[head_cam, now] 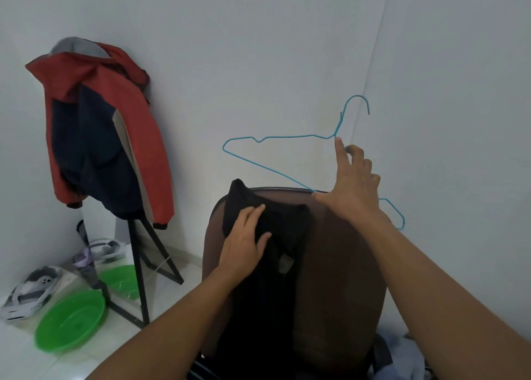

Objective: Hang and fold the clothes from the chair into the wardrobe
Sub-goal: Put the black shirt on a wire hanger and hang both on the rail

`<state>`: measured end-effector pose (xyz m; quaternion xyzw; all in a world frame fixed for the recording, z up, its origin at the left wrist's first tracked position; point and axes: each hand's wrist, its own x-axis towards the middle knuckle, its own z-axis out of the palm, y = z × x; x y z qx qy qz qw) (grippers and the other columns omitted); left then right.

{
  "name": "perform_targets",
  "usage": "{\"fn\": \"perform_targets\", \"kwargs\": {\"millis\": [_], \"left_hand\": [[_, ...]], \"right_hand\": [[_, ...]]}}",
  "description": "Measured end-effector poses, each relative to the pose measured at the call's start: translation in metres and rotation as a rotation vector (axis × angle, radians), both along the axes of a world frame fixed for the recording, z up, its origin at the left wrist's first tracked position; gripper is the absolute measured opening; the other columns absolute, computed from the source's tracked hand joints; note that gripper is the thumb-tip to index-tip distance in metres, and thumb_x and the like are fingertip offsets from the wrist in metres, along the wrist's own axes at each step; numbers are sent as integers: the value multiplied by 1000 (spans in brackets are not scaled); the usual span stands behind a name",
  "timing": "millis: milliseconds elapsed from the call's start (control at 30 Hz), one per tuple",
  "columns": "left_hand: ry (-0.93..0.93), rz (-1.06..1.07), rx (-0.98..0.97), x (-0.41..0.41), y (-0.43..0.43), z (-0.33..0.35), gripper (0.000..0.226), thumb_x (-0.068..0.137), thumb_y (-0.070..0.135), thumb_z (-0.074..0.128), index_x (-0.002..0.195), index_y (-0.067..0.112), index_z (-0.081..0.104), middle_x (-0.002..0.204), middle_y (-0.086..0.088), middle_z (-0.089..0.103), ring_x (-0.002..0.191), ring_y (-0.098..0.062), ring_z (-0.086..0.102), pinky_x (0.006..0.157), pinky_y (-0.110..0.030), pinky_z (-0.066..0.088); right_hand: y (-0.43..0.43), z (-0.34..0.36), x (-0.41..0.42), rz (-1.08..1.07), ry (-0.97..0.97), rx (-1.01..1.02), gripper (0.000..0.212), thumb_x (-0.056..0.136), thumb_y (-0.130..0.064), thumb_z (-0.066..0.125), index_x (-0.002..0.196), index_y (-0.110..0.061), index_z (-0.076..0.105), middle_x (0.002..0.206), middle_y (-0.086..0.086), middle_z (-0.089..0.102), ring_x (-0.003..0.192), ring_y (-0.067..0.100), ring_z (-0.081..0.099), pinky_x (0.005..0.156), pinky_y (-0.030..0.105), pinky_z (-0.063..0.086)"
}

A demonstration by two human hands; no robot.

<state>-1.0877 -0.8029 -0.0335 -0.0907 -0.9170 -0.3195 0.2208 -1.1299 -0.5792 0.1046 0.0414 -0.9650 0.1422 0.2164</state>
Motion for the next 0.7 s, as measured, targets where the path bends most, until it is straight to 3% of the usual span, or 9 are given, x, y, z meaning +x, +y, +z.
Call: {"fn": "perform_targets", "kwargs": {"millis": [67,200,267,333,500,567,633,700], "left_hand": [[52,30,58,-7,-6,7,55,95,19,63,146,18,44,137,0,37,101,-17,58,88,-34,54],[80,91,140,-21,-19,21,46,85,9,73,127,14,54,127,-1,43,81,-11,54,87,-38,53],[92,91,84,-29,-26,30,46,79,18,81,117,18,55,126,3,47,90,-14,56,86,-37,52],[76,96,-19,-39,-35,36,49,74,31,85,113,21,58,135,3,48,113,-19,49,94,-36,48],[-179,-16,-51,-59,-57,56,56,61,40,92,101,26,55,159,-4,24,139,-29,35,107,-38,39],[-214,-27,-55,-66,-60,61,59,56,42,94,96,26,54,158,-6,27,138,-27,38,106,-37,41],[-212,-41,-70,-70,-62,64,62,53,43,95,96,23,56,137,-4,49,124,-25,50,95,-29,43],[-225,-42,-71,-70,-63,67,69,49,47,96,102,21,60,118,3,53,108,-17,53,88,-26,44]], "right_hand": [[1,-3,2,10,-12,4,124,66,-57,82,157,-27,4,153,3,19,129,30,35,98,47,37],[5,-11,6,18,-49,-3,124,65,-64,79,158,-26,6,154,4,20,130,30,34,99,48,36],[4,-11,7,14,-52,-5,125,65,-66,79,158,-26,6,154,4,19,130,31,34,99,48,36],[2,-10,6,15,-55,0,125,64,-67,78,158,-26,5,154,4,19,130,31,33,99,48,36],[-5,-8,3,3,-50,-3,126,64,-67,79,158,-27,4,154,4,19,130,31,34,100,49,36],[-7,-8,2,-4,-47,-2,126,64,-65,80,158,-27,4,154,4,19,131,31,34,99,49,36],[-9,-8,3,-2,-52,-3,126,64,-66,79,158,-26,5,154,4,19,131,31,33,99,49,36],[-11,-8,5,-3,-54,2,126,64,-67,78,158,-26,5,154,4,18,131,31,33,99,49,36]]}}
